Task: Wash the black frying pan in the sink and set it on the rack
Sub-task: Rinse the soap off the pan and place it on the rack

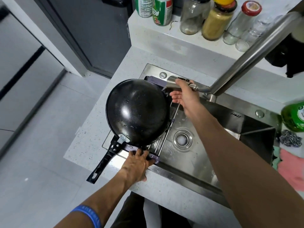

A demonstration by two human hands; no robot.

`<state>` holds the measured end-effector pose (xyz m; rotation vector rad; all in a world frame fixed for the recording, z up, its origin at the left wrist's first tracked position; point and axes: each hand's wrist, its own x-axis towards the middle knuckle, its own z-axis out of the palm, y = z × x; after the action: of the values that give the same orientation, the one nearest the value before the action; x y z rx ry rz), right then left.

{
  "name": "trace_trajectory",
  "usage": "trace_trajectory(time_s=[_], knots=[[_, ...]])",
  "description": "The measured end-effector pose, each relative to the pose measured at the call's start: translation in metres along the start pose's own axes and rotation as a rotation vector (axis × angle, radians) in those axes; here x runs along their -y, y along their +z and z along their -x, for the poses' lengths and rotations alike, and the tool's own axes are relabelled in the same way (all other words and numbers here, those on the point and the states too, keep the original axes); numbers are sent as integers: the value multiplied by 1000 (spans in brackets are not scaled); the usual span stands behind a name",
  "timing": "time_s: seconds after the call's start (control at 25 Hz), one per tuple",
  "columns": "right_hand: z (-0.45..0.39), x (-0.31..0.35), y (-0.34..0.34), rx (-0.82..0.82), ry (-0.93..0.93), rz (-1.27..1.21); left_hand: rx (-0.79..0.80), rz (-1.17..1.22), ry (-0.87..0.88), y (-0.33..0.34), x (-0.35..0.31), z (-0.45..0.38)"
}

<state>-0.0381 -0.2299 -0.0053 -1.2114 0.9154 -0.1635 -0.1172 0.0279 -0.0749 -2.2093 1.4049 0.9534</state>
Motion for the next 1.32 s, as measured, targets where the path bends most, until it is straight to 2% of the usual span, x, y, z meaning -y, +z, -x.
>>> trace_trajectory(time_s=[0.28,0.4,0.68,0.84,1.12,1.32], knots=[[18,-9,-17,-33,17,137,4,1,-8,5,3,-5],[35,-19,-46,-66,8,211,-3,-35,-3,3,0,-7],[60,-18,-117,-164,-58,193,66,-97,8,-13,-15,-13],[62,-18,-163,-230,-60,294,95,-169,29,-15,-20,-18],[57,-18,-230,-298,-110,596,140,-208,16,-20,-26,-21],[57,-16,-273,-376,-20,877,127,-187,2,-18,-27,-21]])
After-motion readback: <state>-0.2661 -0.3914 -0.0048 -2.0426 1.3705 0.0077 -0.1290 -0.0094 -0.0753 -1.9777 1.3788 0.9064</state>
